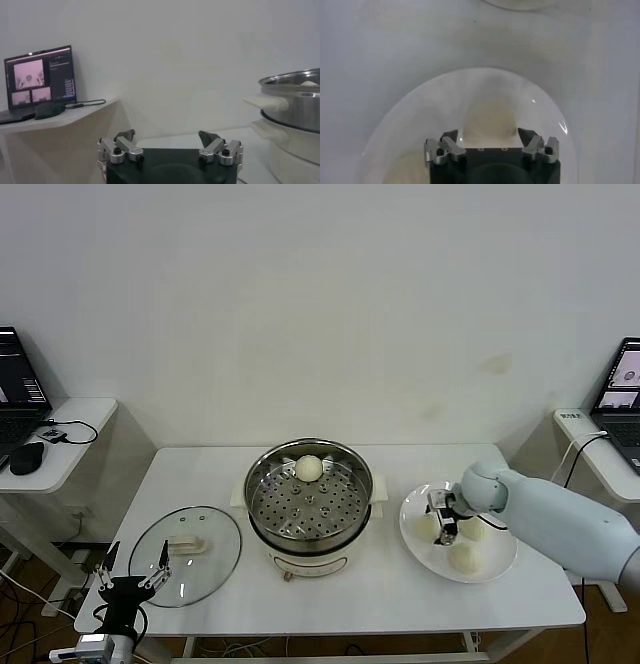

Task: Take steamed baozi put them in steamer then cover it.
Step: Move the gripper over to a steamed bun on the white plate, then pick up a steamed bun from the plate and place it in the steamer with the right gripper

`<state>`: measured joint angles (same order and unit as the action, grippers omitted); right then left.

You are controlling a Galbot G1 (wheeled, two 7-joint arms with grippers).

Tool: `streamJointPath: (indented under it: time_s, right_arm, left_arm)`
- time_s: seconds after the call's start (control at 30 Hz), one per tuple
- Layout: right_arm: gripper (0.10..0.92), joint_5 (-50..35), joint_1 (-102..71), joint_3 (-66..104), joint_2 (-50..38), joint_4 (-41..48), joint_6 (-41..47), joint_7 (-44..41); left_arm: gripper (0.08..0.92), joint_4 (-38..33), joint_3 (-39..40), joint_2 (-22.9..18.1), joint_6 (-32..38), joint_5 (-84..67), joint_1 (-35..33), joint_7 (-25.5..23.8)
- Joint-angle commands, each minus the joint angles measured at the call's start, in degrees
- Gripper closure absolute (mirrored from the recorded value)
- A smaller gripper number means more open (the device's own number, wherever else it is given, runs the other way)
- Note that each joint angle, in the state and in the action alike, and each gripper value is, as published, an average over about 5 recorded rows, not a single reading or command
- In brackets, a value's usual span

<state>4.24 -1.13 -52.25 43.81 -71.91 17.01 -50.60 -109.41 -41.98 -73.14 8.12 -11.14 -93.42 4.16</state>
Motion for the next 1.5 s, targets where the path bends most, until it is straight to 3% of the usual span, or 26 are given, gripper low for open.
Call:
streamJointPath:
  time_s: [0.03, 0.3, 0.47, 0.83, 1.1, 1.5]
  right_arm:
    - [0.361, 0.26, -0.77, 0.56, 1.15, 1.33, -0.17, 0.11]
    - [0.449, 0.11, 0.15, 1.24, 0.79, 0.95, -0.24, -1.41]
    - [0.453, -1.56, 4.49, 0.69, -1.57, -2.01, 0.12, -2.75]
    - [0.446, -17.39, 36.28, -17.08, -7.34, -16.05, 6.64, -5.53]
    - [0.44, -30.48, 50.59, -24.22, 2.47, -18.28, 11.48, -2.81]
    - [0.44, -39.23, 39.95, -22.03, 23.71, -10.15, 18.69, 6.66]
  left_arm:
    - [0.177, 0.02, 0.08, -0.05, 0.05, 0.05, 0.02, 0.01]
    - [0.177, -0.17, 0.08, -0.15, 0.09, 0.02, -0.06, 0.12]
    - [0.177, -0.46, 0.13, -0.12, 0.06, -0.02, -0.13, 0.12]
    - [0.177, -1.22, 0.46, 0.39, -0.04, -0.22, 0.0, 0.09]
    - [0.177, -1.82, 0.89, 0.57, -0.15, -0.37, 0.4, 0.1]
    - [0.177, -2.01, 0.41, 0.4, -0.09, -0.49, 0.89, 0.08]
